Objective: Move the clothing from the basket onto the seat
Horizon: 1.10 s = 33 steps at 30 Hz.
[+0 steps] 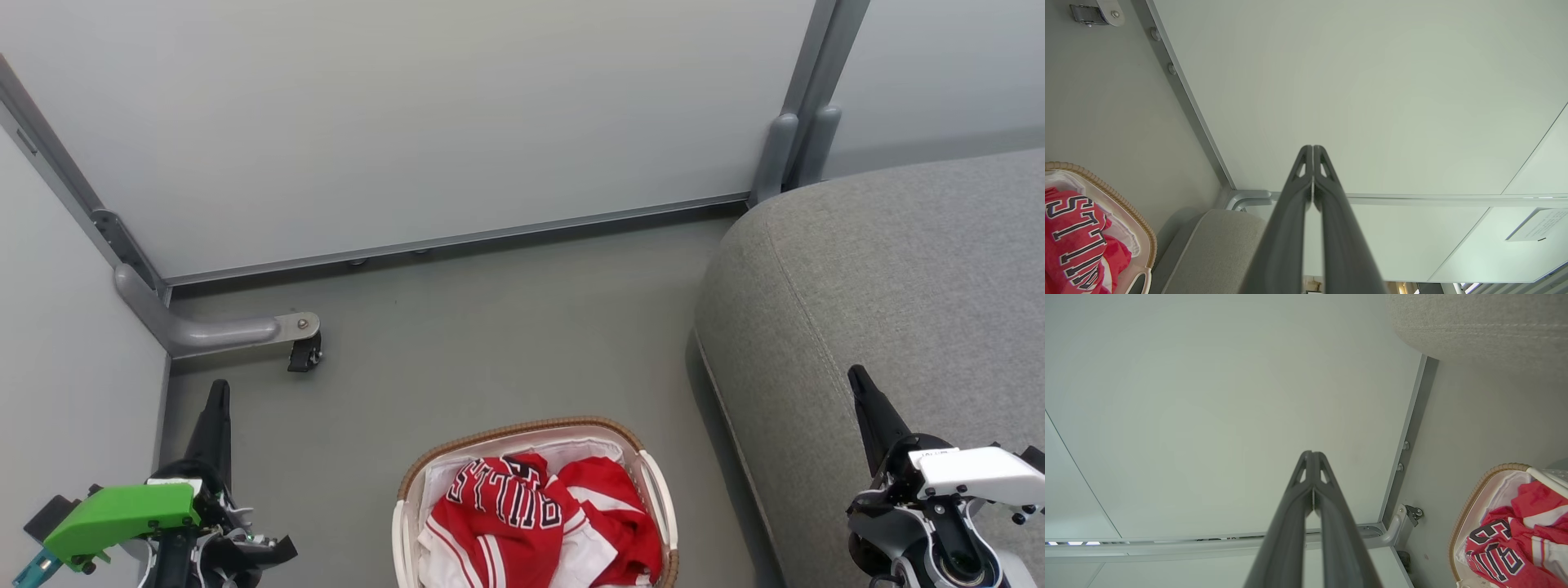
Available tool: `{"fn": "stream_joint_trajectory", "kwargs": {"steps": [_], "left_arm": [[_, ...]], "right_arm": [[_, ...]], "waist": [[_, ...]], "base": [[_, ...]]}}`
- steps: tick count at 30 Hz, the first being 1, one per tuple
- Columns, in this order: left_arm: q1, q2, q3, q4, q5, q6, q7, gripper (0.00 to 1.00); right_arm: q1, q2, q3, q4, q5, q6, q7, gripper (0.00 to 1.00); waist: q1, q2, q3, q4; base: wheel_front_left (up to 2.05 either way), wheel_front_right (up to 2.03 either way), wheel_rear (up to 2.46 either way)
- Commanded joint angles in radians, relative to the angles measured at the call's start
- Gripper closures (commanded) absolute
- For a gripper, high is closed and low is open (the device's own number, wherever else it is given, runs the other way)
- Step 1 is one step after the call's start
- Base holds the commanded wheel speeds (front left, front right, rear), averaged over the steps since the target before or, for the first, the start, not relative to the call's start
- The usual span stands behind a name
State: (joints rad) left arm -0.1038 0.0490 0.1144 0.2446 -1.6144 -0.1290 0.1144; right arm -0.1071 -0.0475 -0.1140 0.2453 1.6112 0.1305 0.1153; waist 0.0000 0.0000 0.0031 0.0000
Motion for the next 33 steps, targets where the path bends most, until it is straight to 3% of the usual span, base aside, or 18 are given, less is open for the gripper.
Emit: {"fn": "stream_joint_trajectory", "kwargs": {"steps": [1, 7, 8, 23, 33], "left_arm": [[-0.011, 0.003, 0.001, -0.002, 0.003, -0.004, 0.002, 1.0], [-0.011, 0.003, 0.001, -0.002, 0.003, -0.004, 0.002, 1.0], [0.0, 0.0, 0.0, 0.0, 0.0, 0.0, 0.0, 0.0], [0.036, -0.008, -0.051, 0.019, 0.031, 0.0, -0.055, 0.0], [0.035, -0.006, -0.078, -0.009, 0.13, 0.0, -0.099, 0.0]], "right_arm": [[-0.002, -0.006, -0.001, -0.003, 0.004, 0.0, 0.0, 1.0], [-0.002, -0.006, -0.001, -0.003, 0.004, 0.0, 0.0, 1.0], [0.0, 0.0, 0.0, 0.0, 0.0, 0.0, 0.0, 0.0], [0.03, 0.01, 0.034, 0.035, -0.036, 0.0, -0.054, 0.0], [0.028, 0.008, 0.026, 0.022, -0.182, 0.0, -0.099, 0.0]], "waist": [[0.0, 0.0, 0.0, 0.0], [0.0, 0.0, 0.0, 0.0], [0.0, 0.0, 0.0, 0.0], [0.0, 0.0, 0.001, 0.0], [0.0, 0.0, 0.002, 0.0]], "base": [[0.0, 0.0, 0.0], [0.0, 0.0, 0.0], [0.0, 0.0, 0.0], [0.0, 0.0, 0.0], [0.0, 0.0, 0.0]]}}
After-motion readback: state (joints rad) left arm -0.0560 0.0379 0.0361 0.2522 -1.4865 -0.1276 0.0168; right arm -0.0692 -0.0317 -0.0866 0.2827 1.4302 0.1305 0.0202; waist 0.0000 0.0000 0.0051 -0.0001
